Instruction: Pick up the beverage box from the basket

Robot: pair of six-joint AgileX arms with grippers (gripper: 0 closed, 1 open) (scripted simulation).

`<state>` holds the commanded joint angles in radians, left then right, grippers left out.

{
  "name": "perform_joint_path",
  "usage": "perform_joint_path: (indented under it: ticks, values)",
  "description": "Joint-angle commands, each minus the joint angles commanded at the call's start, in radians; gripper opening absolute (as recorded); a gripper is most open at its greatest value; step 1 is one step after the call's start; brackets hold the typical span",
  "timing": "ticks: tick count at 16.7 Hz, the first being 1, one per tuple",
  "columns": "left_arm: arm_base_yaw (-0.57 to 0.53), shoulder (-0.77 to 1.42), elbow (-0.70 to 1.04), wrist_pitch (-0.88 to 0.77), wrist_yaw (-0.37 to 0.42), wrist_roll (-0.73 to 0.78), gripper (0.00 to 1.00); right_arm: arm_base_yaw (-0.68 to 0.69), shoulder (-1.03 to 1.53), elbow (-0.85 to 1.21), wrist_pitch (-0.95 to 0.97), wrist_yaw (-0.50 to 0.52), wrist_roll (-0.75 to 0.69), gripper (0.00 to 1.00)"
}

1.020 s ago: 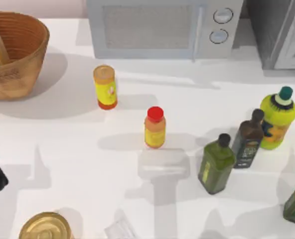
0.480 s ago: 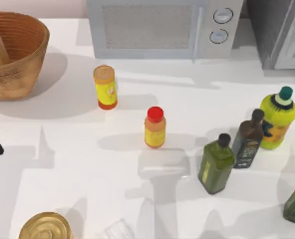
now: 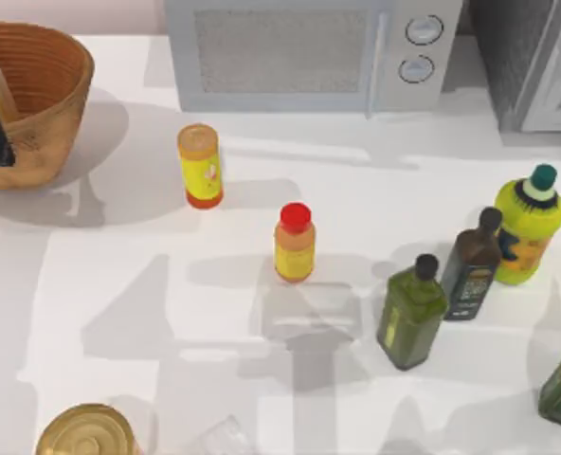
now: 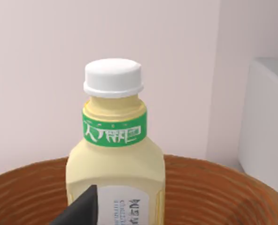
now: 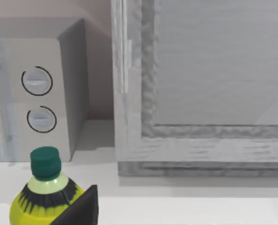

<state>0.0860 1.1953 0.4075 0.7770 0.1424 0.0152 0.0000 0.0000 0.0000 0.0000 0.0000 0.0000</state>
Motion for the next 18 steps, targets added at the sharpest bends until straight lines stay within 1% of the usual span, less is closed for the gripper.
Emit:
perform_joint_path:
  ticks: [4, 8, 11, 18]
  values:
    - [0.036, 0.386, 0.130, 0.240, 0.032, 0.001, 1.00, 0.000, 0.000, 0.000, 0.000, 0.000, 0.000, 1.00]
    - [0.065, 0.650, 0.225, 0.413, 0.052, -0.001, 1.00, 0.000, 0.000, 0.000, 0.000, 0.000, 0.000, 1.00]
    - [0.076, 0.738, 0.260, 0.477, 0.058, -0.002, 1.00, 0.000, 0.000, 0.000, 0.000, 0.000, 0.000, 1.00]
    - [0.072, 0.738, 0.269, 0.477, 0.054, 0.001, 1.00, 0.000, 0.000, 0.000, 0.000, 0.000, 0.000, 1.00]
